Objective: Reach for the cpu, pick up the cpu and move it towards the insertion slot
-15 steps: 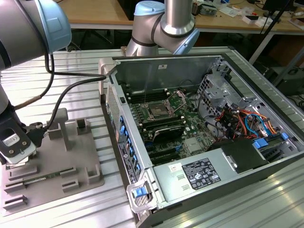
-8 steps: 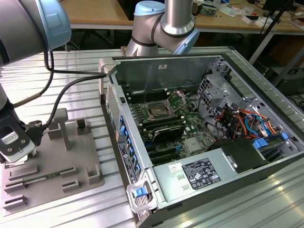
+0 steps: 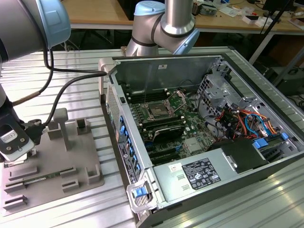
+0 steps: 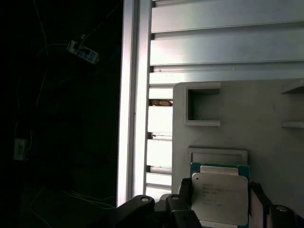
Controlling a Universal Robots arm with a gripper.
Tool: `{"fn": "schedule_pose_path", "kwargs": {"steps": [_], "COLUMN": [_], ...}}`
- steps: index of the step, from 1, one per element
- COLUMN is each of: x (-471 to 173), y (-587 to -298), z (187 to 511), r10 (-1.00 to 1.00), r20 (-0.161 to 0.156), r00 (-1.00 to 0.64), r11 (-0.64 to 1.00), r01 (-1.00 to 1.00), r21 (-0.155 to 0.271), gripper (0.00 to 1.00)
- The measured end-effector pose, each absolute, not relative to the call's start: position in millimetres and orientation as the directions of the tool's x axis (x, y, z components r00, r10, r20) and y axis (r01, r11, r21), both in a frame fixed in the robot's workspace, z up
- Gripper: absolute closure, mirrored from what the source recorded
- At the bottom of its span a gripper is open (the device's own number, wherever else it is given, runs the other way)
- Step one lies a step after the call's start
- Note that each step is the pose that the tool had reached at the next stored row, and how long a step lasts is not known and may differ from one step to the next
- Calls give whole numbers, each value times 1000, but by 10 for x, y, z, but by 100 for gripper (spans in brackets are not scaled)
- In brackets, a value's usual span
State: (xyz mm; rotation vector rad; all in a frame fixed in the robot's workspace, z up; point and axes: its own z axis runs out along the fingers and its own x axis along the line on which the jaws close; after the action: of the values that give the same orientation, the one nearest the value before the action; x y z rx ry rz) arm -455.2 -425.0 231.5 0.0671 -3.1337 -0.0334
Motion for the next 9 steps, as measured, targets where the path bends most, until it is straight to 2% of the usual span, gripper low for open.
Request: {"fn": "schedule_pose_path", "kwargs": {"steps": [9], "x": [-4552], "y": [-4250], "z": [2337], "r10": [-43], "r20": [7], "r00": [-999], "r11": [999], "r01": [-43], "r21": [21], "gripper": [45]}}
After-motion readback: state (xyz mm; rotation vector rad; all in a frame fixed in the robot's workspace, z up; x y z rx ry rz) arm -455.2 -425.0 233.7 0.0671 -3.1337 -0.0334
